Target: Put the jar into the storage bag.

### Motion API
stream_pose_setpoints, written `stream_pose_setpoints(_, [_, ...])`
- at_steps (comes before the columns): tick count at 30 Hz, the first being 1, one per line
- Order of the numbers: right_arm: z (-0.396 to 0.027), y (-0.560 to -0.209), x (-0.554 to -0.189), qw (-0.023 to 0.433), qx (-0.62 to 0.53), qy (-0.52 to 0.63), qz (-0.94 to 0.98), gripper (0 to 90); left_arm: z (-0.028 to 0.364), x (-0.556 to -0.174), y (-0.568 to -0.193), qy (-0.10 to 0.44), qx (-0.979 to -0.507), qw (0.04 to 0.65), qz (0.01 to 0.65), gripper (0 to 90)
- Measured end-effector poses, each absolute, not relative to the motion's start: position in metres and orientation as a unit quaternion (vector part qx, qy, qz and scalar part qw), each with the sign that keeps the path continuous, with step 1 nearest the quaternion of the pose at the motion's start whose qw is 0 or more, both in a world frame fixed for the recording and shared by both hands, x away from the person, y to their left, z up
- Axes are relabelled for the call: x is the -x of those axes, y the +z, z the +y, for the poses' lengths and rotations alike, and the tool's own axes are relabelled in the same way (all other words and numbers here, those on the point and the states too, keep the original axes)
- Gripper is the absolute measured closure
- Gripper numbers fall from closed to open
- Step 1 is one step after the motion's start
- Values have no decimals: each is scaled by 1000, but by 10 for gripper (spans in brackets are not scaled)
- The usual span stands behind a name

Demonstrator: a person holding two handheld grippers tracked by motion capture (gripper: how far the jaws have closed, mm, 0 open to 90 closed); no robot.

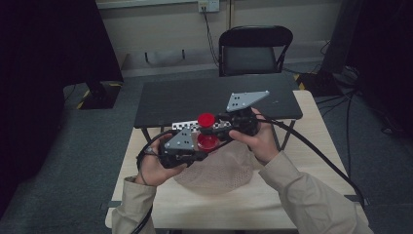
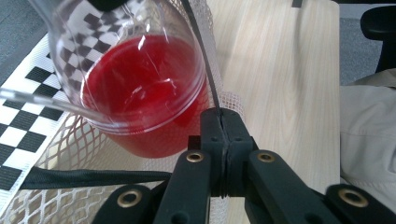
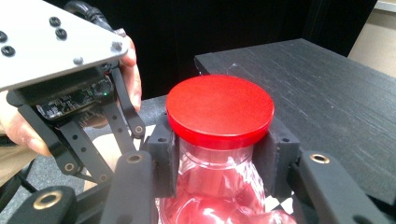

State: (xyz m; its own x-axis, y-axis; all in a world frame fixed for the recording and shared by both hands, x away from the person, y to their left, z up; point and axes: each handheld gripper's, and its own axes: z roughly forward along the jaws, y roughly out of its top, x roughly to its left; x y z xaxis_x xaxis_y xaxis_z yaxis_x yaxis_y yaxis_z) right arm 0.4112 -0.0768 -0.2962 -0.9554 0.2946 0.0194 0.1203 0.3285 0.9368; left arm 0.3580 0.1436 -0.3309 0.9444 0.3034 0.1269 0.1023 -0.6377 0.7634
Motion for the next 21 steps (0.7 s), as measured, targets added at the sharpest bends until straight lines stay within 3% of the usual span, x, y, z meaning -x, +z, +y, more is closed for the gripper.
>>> stream_pose_setpoints(21, [-78,-322,-415,73,-147,546,822,560,144,-358,-331,122,-897,410,113,894])
